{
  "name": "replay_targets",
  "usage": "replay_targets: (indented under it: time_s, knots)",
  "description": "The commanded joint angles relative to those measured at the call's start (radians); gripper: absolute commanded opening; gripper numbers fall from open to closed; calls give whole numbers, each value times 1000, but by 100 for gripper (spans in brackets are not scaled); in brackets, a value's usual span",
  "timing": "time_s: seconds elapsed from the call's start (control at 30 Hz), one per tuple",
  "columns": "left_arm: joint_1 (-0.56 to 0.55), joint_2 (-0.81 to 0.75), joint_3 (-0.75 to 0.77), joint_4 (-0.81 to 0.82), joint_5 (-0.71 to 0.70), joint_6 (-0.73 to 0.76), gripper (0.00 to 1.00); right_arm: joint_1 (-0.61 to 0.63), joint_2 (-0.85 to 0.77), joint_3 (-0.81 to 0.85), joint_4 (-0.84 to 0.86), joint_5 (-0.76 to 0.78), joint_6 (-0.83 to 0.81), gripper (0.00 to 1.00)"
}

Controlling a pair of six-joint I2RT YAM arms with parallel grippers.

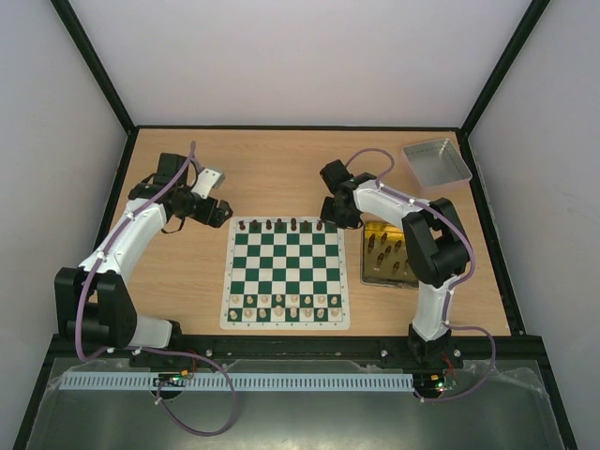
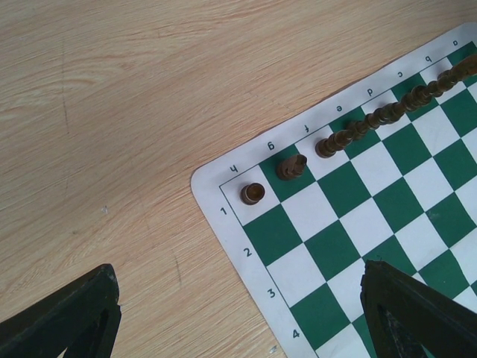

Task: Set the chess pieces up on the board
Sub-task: Place the chess piece on the chessboard, then adjust the storage box at the center of the board.

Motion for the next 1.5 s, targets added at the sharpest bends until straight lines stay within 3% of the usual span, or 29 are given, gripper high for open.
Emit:
replay_targets:
  time_s: [0.0, 0.17, 0.53, 0.8, 1.1, 1.47]
  knots:
    - [-3, 7, -11, 6, -6, 5, 88, 4, 19, 16, 9, 8, -1, 4]
    - [-5, 6, -11, 5, -6, 5, 88, 6, 24, 10, 11, 6, 0, 7]
    - [-6, 8, -13, 7, -9, 5, 88, 6, 14, 24, 17, -3, 0, 28]
    - [-7, 13, -13, 6, -9, 7, 88, 5, -31, 30, 12, 73, 19, 30]
    - [-10, 25, -10, -4, -22, 12, 89, -38, -306, -36, 7, 187, 55, 47]
    - [-11, 69, -20, 8, -133, 17, 91, -69, -684, -315, -23, 107, 18, 47]
